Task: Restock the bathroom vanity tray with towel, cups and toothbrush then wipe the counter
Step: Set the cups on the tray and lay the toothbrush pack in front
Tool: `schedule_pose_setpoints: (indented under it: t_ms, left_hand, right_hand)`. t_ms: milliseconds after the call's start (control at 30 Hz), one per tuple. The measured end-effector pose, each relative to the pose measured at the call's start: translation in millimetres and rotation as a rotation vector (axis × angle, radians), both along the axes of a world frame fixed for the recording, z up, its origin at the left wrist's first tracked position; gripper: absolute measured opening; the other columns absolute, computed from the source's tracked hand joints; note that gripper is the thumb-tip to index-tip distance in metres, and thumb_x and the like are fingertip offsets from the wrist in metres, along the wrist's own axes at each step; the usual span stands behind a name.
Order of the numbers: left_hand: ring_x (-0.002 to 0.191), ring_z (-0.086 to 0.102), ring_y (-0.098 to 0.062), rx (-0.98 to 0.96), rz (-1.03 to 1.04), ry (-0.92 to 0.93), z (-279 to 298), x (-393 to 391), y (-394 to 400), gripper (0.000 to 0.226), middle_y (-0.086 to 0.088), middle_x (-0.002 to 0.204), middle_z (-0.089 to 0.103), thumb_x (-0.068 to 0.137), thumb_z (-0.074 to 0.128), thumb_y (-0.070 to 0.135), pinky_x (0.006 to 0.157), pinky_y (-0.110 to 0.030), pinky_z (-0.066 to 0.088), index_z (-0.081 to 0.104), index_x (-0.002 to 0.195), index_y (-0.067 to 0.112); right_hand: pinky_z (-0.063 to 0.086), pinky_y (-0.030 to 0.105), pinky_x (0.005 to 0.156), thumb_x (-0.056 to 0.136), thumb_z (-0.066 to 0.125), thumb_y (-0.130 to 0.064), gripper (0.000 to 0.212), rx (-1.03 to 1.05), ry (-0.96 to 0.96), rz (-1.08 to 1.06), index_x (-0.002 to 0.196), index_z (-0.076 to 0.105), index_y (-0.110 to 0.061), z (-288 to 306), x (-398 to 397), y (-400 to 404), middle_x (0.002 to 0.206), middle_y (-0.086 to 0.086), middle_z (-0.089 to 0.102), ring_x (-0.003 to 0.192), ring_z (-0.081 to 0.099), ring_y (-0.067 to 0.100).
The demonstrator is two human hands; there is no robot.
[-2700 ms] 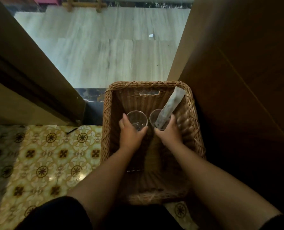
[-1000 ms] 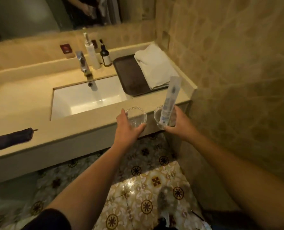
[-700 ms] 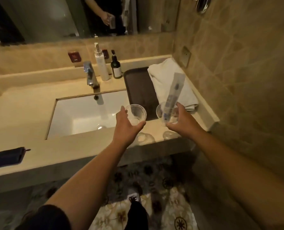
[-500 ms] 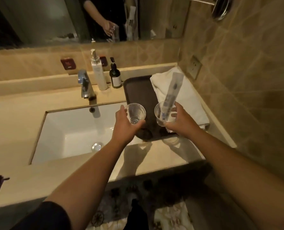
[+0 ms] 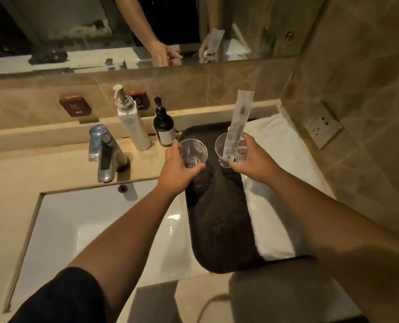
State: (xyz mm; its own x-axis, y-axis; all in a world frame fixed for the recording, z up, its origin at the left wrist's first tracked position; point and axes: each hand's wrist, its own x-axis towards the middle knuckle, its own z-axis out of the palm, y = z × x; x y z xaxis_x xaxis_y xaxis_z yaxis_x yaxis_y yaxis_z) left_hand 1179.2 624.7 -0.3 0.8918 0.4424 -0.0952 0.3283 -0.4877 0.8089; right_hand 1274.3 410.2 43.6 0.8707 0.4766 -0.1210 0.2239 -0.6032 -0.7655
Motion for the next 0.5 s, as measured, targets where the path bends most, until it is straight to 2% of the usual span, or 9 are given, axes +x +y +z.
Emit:
schedule_pose_setpoints:
  t_ms: [67, 233, 333, 500]
  left_hand:
    - [0.134, 0.043, -0.02, -0.013, 0.014, 0.009, -7, 12, 2, 0.106, 0.002, 0.151, 0.033, 0.066, 0.079, 0.062, 0.101, -0.033, 0.042, 0.02, 0.149, 0.033]
    - [0.137, 0.04, -0.022, 0.002, 0.036, 0.058, -22, 35, 3, 0.109, 0.0, 0.155, 0.03, 0.068, 0.081, 0.059, 0.106, -0.038, 0.038, 0.018, 0.152, 0.031]
    - [0.139, 0.037, -0.023, 0.007, 0.031, 0.068, -26, 40, 3, 0.11, -0.001, 0.157, 0.028, 0.069, 0.08, 0.058, 0.106, -0.036, 0.036, 0.016, 0.153, 0.031]
    - [0.141, 0.034, -0.026, 0.022, -0.009, 0.11, -22, 45, 9, 0.109, -0.002, 0.16, 0.025, 0.073, 0.079, 0.056, 0.108, -0.041, 0.036, 0.013, 0.155, 0.028]
  right_hand:
    - [0.044, 0.028, 0.093, 0.075, 0.081, -0.032, 0.085, -0.009, 0.015, 0.023, 0.141, 0.028, -0.034, -9, 16, 7, 0.143, -0.003, 0.048, 0.124, 0.053, 0.019]
    - [0.041, 0.026, 0.095, 0.074, 0.082, -0.033, 0.085, 0.0, 0.047, 0.07, 0.14, 0.028, -0.036, -29, 42, 11, 0.143, -0.006, 0.048, 0.127, 0.051, 0.016]
    - [0.039, 0.027, 0.097, 0.075, 0.082, -0.032, 0.085, -0.02, 0.065, 0.107, 0.141, 0.027, -0.035, -37, 49, 12, 0.145, -0.005, 0.047, 0.128, 0.05, 0.017]
    - [0.037, 0.024, 0.095, 0.076, 0.081, -0.031, 0.085, -0.02, 0.092, 0.118, 0.14, 0.025, -0.039, -41, 52, 12, 0.146, -0.005, 0.045, 0.129, 0.049, 0.018]
